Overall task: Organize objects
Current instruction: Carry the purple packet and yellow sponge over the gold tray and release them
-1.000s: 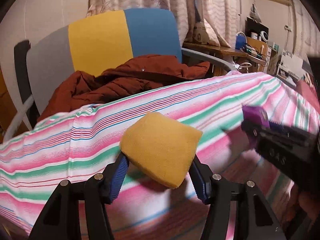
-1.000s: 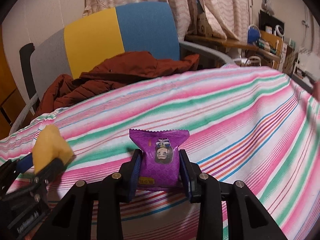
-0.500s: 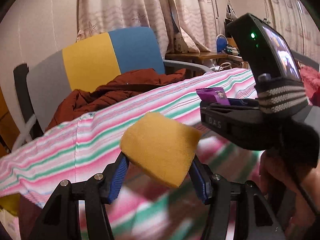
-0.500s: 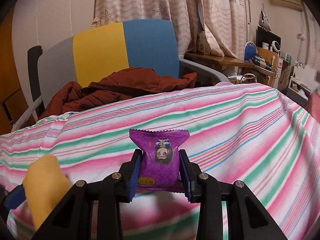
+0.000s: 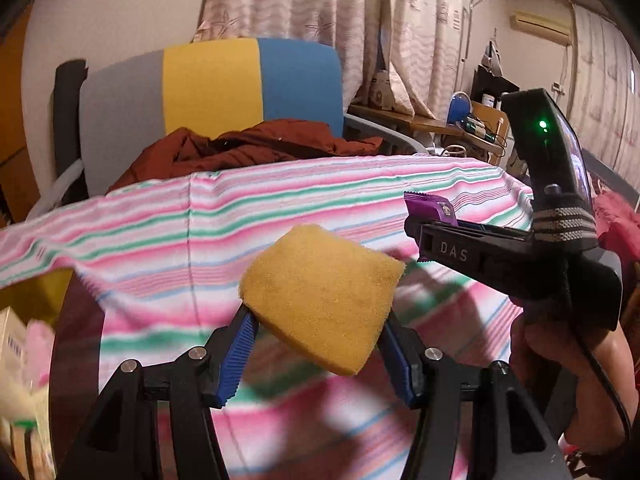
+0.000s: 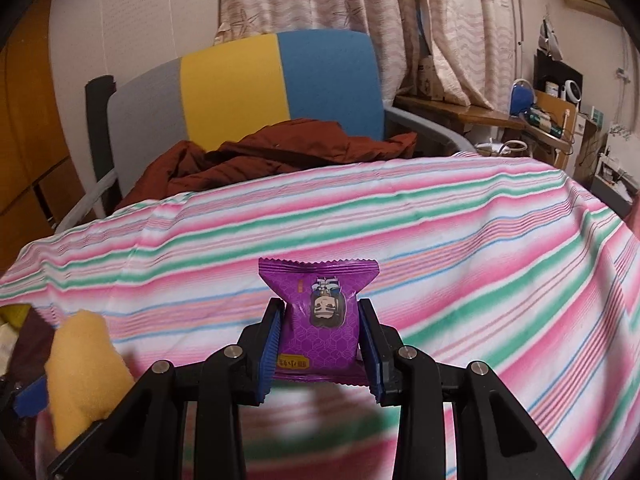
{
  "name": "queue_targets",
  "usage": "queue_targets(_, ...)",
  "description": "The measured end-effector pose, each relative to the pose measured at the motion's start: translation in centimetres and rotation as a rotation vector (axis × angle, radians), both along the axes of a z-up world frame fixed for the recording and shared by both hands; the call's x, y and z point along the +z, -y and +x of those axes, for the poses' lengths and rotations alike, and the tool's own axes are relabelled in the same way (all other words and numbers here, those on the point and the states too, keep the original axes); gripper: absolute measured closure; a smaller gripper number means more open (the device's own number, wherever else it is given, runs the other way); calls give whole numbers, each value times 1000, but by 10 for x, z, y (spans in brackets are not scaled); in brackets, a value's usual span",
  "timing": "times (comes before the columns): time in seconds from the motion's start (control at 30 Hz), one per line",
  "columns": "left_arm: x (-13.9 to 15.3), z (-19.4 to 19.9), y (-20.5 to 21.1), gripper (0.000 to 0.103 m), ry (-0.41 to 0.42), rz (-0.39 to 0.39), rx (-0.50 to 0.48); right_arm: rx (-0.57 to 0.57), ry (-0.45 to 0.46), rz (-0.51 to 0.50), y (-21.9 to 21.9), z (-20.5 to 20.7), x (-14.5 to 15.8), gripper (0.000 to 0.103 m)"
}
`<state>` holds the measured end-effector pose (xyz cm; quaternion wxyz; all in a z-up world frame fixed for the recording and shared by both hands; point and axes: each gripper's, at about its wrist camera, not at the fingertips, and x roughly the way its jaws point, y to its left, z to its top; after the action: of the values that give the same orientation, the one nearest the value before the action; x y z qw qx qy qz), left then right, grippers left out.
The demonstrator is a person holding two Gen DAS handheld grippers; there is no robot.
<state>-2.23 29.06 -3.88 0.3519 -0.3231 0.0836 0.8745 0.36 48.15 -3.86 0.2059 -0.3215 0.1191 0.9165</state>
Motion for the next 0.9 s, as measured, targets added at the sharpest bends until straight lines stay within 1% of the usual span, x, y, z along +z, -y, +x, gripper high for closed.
queue_targets(0.1, 2, 5, 15, 43, 26, 24, 17, 23, 5, -26, 14, 7, -2, 66)
queue_targets(0.23, 8, 14, 36, 43, 37, 57, 29, 60, 5, -53, 35, 15, -1, 66)
queue_targets(0.37, 15, 27, 59, 43, 24, 75, 39, 108, 2, -69, 61, 21, 2, 66)
queue_targets(0.53, 20, 38, 87, 43, 24, 92, 60, 163, -5, -72, 91, 27, 9, 66)
queue_targets(0.9, 32, 43, 145, 43, 28, 134, 131, 267, -12, -58, 152, 30, 24, 66)
